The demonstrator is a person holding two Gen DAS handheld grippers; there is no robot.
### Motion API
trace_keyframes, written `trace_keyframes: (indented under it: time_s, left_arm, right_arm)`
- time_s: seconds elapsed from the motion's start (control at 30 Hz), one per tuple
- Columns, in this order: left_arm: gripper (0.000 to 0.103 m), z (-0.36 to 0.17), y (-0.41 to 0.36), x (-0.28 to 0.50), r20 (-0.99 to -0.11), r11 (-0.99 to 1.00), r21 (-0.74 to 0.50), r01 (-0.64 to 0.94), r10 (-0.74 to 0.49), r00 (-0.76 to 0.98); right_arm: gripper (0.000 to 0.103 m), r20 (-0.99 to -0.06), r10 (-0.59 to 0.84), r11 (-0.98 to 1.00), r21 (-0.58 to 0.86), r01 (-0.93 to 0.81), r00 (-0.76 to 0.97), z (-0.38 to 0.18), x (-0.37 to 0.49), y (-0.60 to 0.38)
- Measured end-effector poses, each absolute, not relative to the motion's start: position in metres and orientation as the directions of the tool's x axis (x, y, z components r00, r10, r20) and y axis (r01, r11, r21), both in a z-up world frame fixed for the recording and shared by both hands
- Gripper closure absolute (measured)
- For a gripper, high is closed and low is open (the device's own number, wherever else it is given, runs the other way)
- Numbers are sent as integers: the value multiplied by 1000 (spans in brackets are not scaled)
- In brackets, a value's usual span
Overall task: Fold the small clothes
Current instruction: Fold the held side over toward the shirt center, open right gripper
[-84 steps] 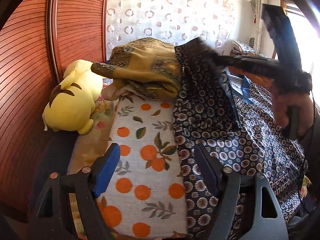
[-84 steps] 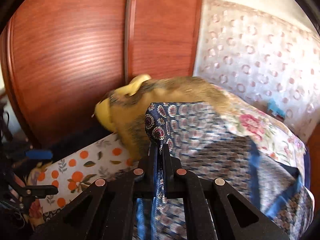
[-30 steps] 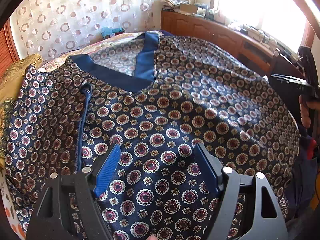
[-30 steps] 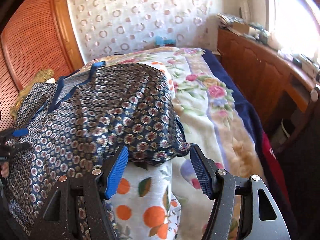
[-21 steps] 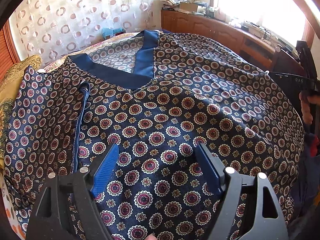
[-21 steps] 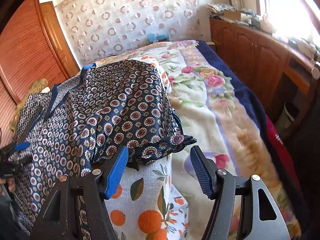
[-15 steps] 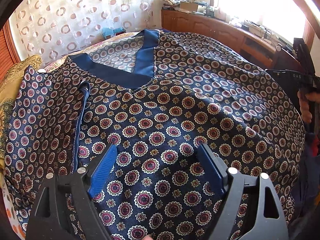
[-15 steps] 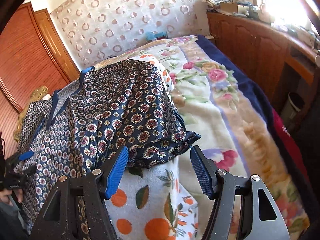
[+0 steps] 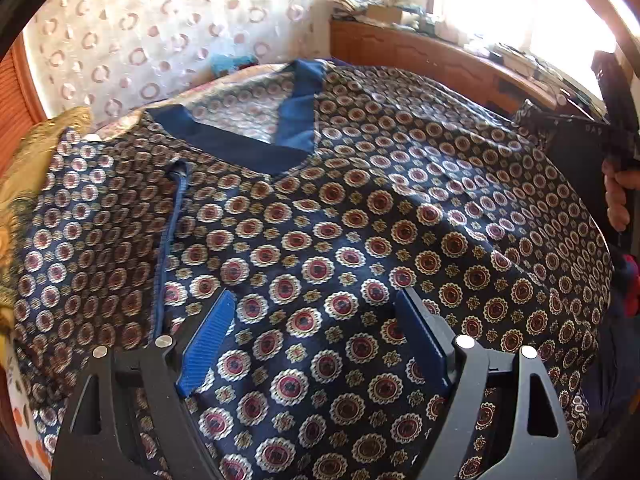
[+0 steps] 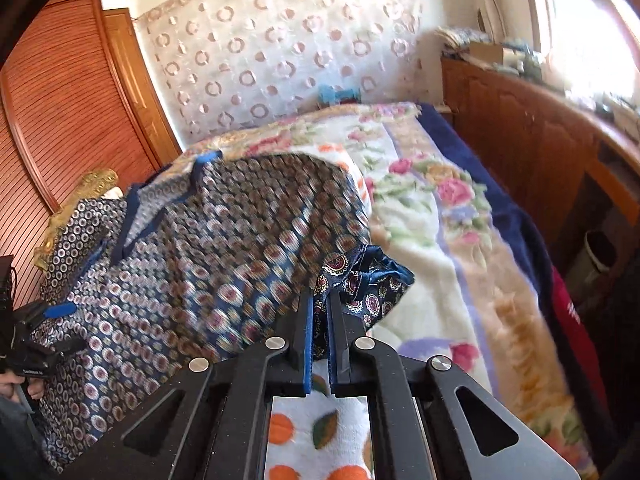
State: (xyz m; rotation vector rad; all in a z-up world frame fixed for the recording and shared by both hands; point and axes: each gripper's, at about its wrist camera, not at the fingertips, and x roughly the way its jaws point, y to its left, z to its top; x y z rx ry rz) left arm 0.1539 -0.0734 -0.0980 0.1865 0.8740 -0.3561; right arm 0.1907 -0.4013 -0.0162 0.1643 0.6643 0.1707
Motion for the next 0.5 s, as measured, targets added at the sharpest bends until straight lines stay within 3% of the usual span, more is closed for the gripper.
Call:
trace_keyframes:
  time_s: [0.3, 0.5]
  left_arm:
    - [20, -25, -38, 109, -603, 963, 44, 266, -187, 775]
    - [20, 9, -10, 87, -526, 983, 30, 183, -140, 839]
  right_arm:
    - [98, -503, 282, 958, 101, -269, 817, 33, 177, -344]
    - [98, -514, 394, 904, 66, -423, 762, 28, 165, -294]
